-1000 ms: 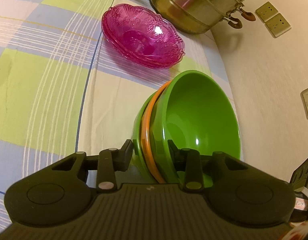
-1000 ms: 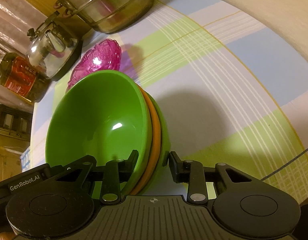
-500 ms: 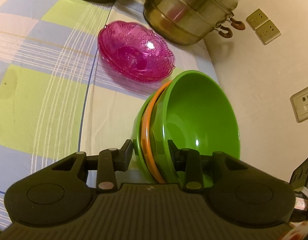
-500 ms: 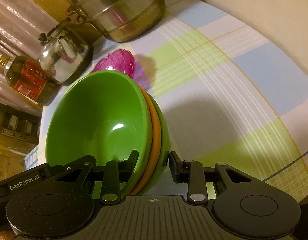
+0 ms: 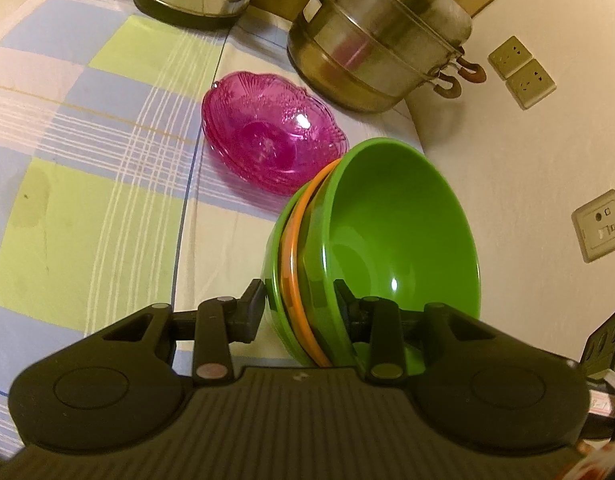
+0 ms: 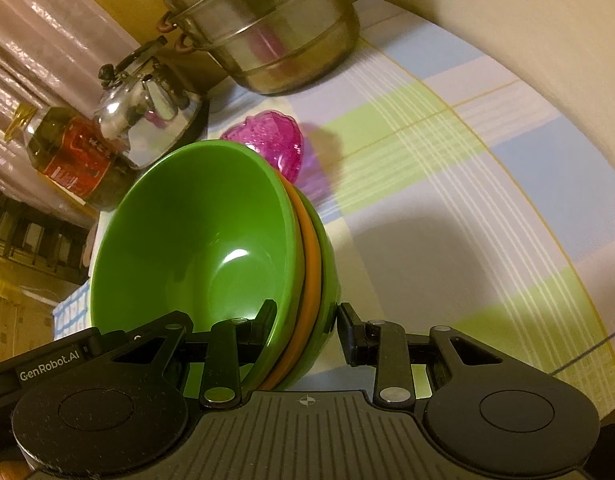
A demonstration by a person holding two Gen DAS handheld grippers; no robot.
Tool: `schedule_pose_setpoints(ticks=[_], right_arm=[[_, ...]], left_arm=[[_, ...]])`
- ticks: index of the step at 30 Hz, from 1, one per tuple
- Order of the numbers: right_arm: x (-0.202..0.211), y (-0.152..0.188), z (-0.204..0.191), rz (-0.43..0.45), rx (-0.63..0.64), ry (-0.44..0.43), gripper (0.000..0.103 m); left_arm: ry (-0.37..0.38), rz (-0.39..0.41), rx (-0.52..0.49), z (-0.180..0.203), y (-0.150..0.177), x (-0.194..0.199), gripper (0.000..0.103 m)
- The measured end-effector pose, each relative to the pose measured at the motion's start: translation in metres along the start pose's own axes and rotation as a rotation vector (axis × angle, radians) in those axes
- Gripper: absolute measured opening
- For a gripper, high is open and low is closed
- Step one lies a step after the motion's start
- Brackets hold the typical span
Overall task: Organize plates and bowls
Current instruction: 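Lift the bowl stack with both tools and carry it toward the pink dishes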
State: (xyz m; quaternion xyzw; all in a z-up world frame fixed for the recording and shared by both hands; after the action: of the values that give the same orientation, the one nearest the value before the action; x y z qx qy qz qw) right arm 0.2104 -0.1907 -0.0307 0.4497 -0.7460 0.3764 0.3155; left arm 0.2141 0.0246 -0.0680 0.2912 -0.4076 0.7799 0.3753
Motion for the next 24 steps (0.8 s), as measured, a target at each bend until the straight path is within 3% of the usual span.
schedule_pose_setpoints(ticks=[24], right_arm=[[-0.012, -0.041, -0.026, 0.023, 0.055, 0.003, 0.033]], left_arm=[[0.01, 0.024, 0.0, 0.002, -0.044, -0.006, 0.032]])
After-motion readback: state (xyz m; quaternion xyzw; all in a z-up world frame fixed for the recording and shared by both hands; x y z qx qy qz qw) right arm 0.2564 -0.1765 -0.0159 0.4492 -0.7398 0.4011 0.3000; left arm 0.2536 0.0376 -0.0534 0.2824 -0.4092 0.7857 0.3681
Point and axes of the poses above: each gripper's, at about its wrist camera, not at the fingertips, and x roughly against the way its jaws point, z to its right, y to its underside, the point moved 4 cm from there along -x, roughly the way its jaws point, and after that the axes turned 2 degrees about -x, right-handed, at the moved point
